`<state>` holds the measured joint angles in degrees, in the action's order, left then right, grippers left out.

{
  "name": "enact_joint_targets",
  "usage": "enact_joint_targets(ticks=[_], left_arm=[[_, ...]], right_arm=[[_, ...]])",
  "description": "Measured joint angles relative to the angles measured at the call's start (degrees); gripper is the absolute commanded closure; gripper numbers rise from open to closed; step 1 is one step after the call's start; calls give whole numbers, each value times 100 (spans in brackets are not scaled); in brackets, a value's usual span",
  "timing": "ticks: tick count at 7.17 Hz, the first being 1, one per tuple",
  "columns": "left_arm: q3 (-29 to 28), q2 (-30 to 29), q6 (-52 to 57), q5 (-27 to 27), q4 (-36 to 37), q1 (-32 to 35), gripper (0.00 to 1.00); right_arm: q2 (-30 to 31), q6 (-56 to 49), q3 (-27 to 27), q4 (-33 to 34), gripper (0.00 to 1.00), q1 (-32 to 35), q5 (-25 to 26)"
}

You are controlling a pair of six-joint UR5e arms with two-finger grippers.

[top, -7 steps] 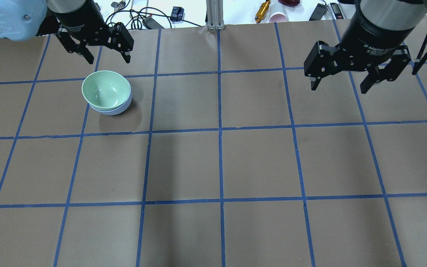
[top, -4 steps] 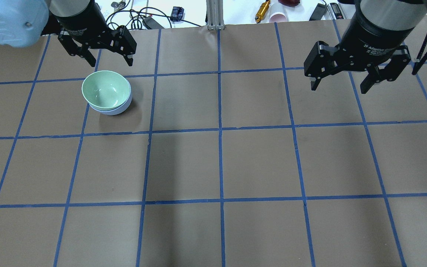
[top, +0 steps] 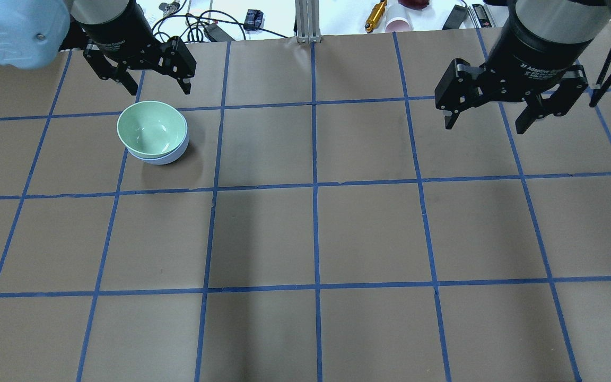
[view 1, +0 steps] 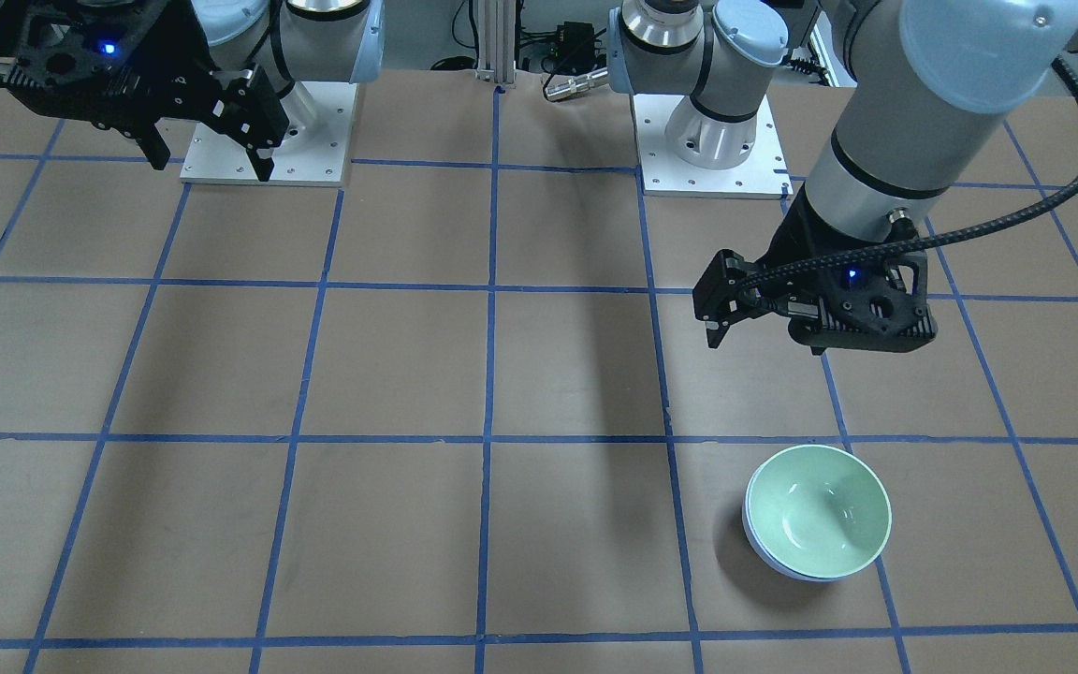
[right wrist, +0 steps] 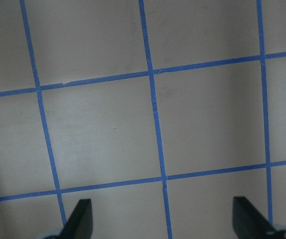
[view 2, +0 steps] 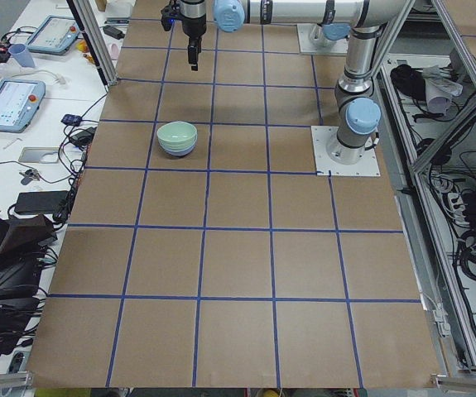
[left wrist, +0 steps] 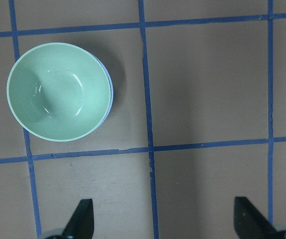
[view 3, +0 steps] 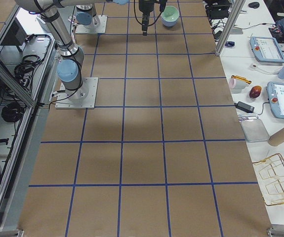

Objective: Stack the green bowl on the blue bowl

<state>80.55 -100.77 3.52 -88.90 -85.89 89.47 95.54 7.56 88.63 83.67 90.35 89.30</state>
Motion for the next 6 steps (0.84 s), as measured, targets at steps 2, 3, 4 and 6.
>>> enact_joint_targets(ticks=[2, 3, 4, 6], left_arm=[[-46, 5, 0, 4, 2, -4, 0], [-51, -1, 0, 11, 7, -6, 0], [-64, 11, 2, 14, 7, -5, 0], [-53, -5, 4, 7, 13, -10, 0]], right_arm=[[0, 0, -2, 0, 0, 0, 0], [0, 0, -1, -1, 0, 0, 0], [0, 0, 0, -5, 0, 0, 0], [0, 0, -2, -3, 0, 0, 0]])
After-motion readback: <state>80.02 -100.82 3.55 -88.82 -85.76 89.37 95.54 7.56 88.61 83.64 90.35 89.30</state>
